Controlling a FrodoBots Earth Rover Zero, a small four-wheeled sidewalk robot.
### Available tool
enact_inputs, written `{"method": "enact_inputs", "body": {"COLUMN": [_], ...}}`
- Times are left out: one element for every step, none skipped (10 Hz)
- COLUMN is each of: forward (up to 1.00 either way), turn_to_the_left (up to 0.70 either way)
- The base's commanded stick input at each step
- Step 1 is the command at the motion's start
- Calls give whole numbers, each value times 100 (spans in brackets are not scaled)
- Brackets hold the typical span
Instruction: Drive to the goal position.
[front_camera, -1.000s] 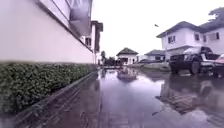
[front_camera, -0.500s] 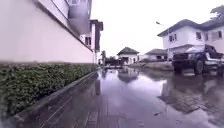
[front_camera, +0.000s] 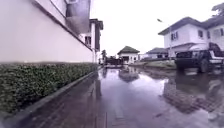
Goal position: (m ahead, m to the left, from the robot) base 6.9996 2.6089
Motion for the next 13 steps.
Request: {"method": "enact_inputs", "body": {"forward": [70, 70, 70, 70, 70, 70, 70, 70, 70, 70, 70, 70, 70], "turn_to_the_left": [0, 0, 0, 0, 0, 0, 0, 0, 0, 0, 0, 0, 0]}}
